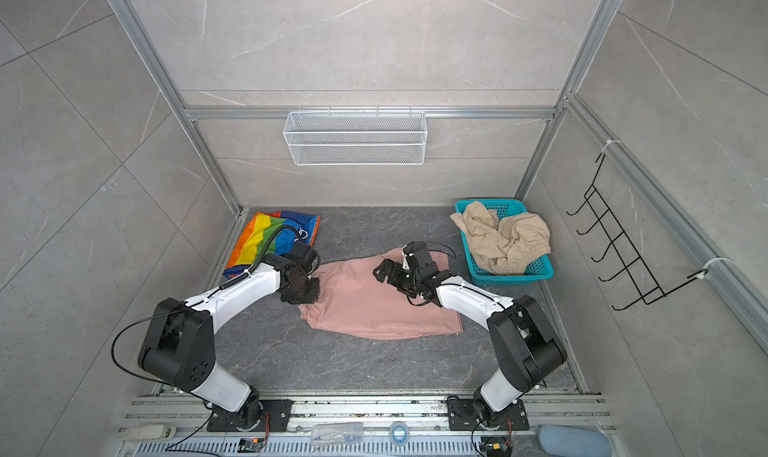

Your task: Fold and stack the shorts

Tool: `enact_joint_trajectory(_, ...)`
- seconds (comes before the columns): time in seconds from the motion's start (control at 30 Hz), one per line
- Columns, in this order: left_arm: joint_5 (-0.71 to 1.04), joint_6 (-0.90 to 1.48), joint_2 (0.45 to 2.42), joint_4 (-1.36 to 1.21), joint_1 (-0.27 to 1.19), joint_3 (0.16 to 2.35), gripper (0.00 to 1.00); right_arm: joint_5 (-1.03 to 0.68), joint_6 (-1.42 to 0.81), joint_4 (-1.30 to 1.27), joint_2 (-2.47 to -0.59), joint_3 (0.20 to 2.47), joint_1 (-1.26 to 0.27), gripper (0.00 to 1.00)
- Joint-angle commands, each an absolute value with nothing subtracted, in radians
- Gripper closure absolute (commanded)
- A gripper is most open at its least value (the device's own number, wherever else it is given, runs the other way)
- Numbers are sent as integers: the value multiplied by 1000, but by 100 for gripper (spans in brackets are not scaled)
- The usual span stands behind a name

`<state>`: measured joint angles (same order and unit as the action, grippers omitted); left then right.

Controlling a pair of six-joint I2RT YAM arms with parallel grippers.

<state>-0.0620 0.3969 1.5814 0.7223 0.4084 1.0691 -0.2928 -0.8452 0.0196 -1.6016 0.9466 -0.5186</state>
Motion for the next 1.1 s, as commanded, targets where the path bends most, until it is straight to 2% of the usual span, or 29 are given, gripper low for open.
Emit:
enact_joint_trajectory(0.0, 47, 410, 1516, 619, 346, 1028, 33, -303, -809, 51, -1576, 923, -520, 1)
enact_joint_trajectory(0.1, 142, 425, 1466, 519, 282, 944, 18, -304, -788, 65, -1556, 900, -521, 0)
enact_joint_trajectory(0.2, 229, 444, 1421, 415, 221, 855, 13, -299, -770, 79, -1542, 883, -520, 0)
enact_joint_trajectory(0.33, 307, 477, 1413, 299, 182, 785, 12, -311, -759, 78, -1543, 863, -521, 0)
enact_joint_trajectory(0.53, 352, 467, 1502, 261, 181, 785, 18, -313, -758, 65, -1549, 840, -520, 0)
enact_joint_trajectory(0.67, 296, 451, 1552, 333, 183, 808, 26, -306, -756, 60, -1546, 830, -520, 0)
enact_joint_trajectory(0.9, 179, 425, 1600, 463, 217, 866, 26, -310, -765, 45, -1566, 828, -520, 0)
enact_joint_trajectory(1.07, 124, 414, 1662, 511, 274, 901, 31, -315, -773, 33, -1578, 829, -520, 0)
